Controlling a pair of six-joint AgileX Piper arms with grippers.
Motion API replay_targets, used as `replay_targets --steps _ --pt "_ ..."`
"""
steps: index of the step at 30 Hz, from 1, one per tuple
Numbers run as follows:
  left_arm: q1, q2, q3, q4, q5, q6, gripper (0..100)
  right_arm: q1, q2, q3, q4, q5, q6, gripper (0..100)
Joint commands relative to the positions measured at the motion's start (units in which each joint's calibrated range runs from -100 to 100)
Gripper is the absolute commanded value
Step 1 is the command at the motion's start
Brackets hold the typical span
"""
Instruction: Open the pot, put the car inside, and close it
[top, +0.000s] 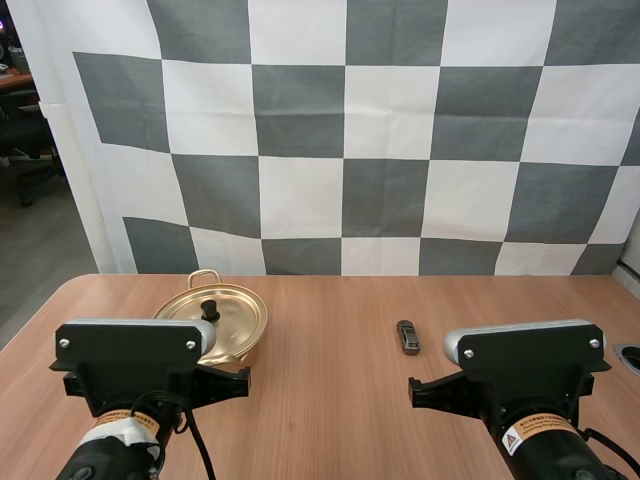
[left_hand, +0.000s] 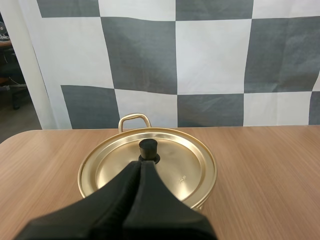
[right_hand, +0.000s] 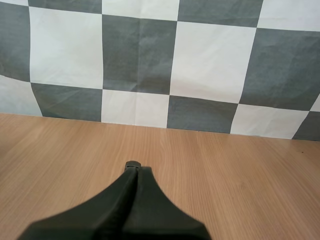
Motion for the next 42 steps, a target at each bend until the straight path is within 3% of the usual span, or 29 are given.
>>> replay_targets --steps 1,34,39,42 --pt "-0.01 0.0 0.0 0.0 0.09 0.02 0 -0.02 0.0 0.0 -0.02 -0.1 0.01 0" --pt "-0.01 0.0 0.0 0.0 0.09 0.02 0 -0.02 0.0 0.0 0.26 -0.27 0.01 0" --pt "-0.01 0.0 0.0 0.0 -0.31 0.02 0 -0.02 0.0 0.0 -2.31 -7.38 0.01 0" --pt "-0.01 0.0 0.0 0.0 -0.5 0.02 0 -0.02 0.0 0.0 -6.55 -18.24 0.01 0"
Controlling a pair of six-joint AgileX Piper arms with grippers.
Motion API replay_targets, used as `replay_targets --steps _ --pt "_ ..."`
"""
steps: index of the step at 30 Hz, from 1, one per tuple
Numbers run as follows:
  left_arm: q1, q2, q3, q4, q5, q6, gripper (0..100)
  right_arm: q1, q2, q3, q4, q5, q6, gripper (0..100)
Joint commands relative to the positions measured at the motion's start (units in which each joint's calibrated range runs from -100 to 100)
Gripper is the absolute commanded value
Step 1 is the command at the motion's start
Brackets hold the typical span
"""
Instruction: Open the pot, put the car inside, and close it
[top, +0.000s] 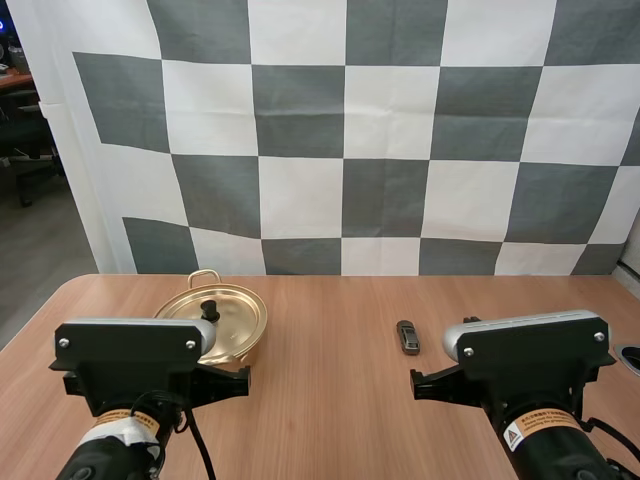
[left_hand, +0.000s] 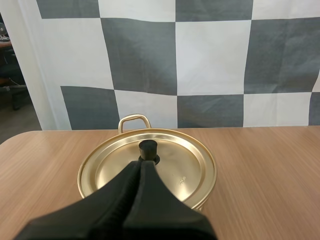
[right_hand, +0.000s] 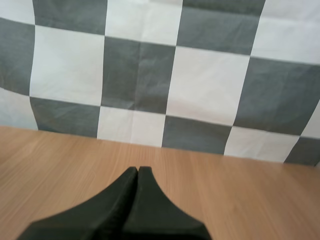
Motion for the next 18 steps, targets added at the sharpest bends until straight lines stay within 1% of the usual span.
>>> replay_targets --steps 1,4,6,7,8,9,11,12,13,14,16,17,18 --pt "-0.01 0.0 0.0 0.0 0.33 0.02 0 -0.02 0.0 0.0 -3.51 -11.59 0.01 0" --pt "-0.01 0.0 0.0 -0.24 -0.42 0.02 0 -0.02 0.0 0.0 -4.71 -24.27 0.01 0" --pt "-0.01 0.0 0.0 -1.08 -6.35 0.02 0 -0.02 0.0 0.0 -5.14 -34.69 0.01 0" --pt "-0.01 0.0 0.0 -0.1 -12.41 0.41 0 -0.02 0.0 0.0 -5.14 -39.79 -0.09 0" --pt "-0.01 0.0 0.0 2.92 -20.13 2.03 0 -0.02 0.0 0.0 -5.03 -45.03 -0.46 0" --pt "0.06 0.0 0.0 7.35 -27.55 4.03 0 -0.02 0.0 0.0 -5.03 -49.04 -2.27 0" --pt "0.22 0.0 0.0 15.17 -51.24 8.79 0 -0.02 0.0 0.0 -5.03 -55.73 -7.41 0" --pt "0.22 0.0 0.0 17.45 -60.25 11.09 0 -0.02 0.0 -1.65 -4.47 -55.47 -8.87 0" --pt "0.22 0.0 0.0 20.55 -68.99 12.19 0 -0.02 0.0 -3.98 -3.37 -52.65 -9.32 0" --pt "0.22 0.0 -1.3 24.21 -74.11 12.2 0 -0.02 0.0 -7.24 -2.14 -46.37 -9.32 0" --pt "0.22 0.0 -6.55 28.74 -73.89 10.37 0 0.13 1.0 -14.56 1.28 -28.15 -9.32 0" --pt "0.22 0.0 -9.76 28.59 -70.16 8.23 0 0.47 3.03 -18.89 3.04 -19.84 -9.32 0" --pt "0.22 0.4 -12.66 27.13 -63.8 6.24 0 0.78 5.17 -22.31 3.93 -14.48 -9.32 0"
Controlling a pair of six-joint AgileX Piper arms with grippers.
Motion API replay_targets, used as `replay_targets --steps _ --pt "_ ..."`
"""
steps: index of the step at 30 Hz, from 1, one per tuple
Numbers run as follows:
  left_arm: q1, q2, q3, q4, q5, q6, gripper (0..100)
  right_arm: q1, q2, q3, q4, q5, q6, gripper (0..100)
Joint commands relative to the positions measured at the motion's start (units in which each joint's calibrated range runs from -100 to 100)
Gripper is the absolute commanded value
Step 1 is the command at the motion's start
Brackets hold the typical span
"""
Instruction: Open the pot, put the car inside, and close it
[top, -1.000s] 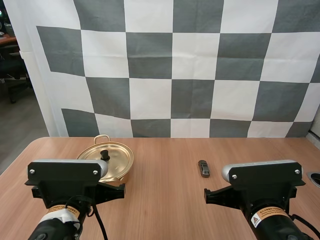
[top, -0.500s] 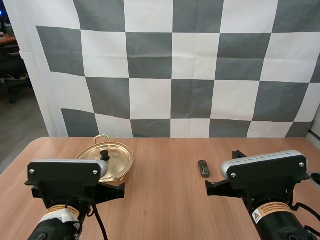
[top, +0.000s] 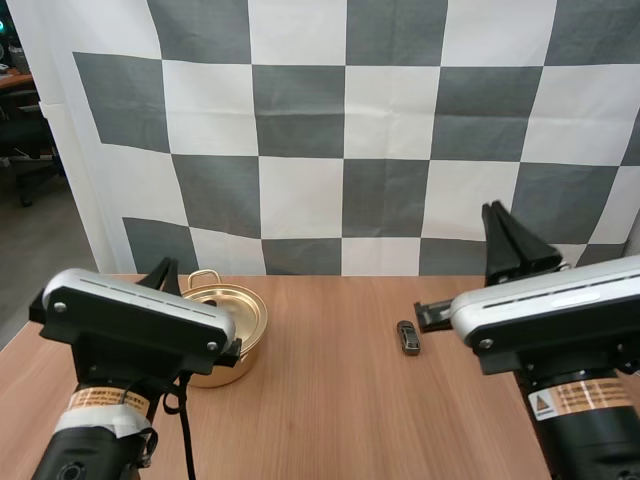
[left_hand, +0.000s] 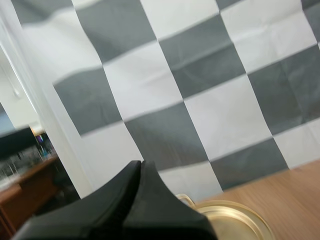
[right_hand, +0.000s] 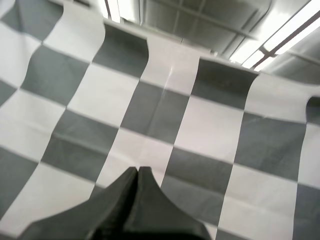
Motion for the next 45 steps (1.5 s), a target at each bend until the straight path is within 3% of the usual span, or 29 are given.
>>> replay_targets --steps 1,4,7,10,15,17,21,27,35,45 --pt "0.04 1.33 -12.74 11.13 -24.19 -7.38 0 0.64 7.13 -18.87 3.85 35.32 -0.19 0" --pt "0.04 6.2 -25.72 -1.59 -0.86 -9.0 0 1.22 18.55 -32.15 4.68 47.48 -0.19 0" --pt "0.04 14.73 -40.82 -7.43 14.17 -9.0 0 1.22 29.94 -48.95 4.68 60.92 -0.1 0" --pt "0.04 24.85 -57.7 -8.34 30.55 -9.09 0 1.22 41.51 -66.74 4.68 80.05 0.13 0" --pt "0.04 39.99 -81.37 -8.73 66.83 -10.97 0 1.22 56.16 -87.52 4.85 112.81 0.13 0" --pt "0.04 45.94 -87.93 -8.73 81.79 -10.97 0 1.22 61.07 -91.88 4.85 122.19 0.13 0" --pt "0.04 55.24 -92.14 -8.73 103.99 -9.63 0 1.22 66.78 -92.34 4.85 122.29 0.13 0" --pt "0.04 62.37 -88.49 -8.73 104.13 -6.99 0 1.22 68.2 -86.9 4.85 122.29 0.13 0" --pt "0.04 60.39 -84.2 -8.36 104.13 -4.09 0 1.22 68.2 -79.08 4.41 122.29 0.13 0" --pt "0.04 62.69 -84.2 -9.4 104.13 -3.68 0 1.22 68.2 -78.36 4.41 122.29 0.13 0"
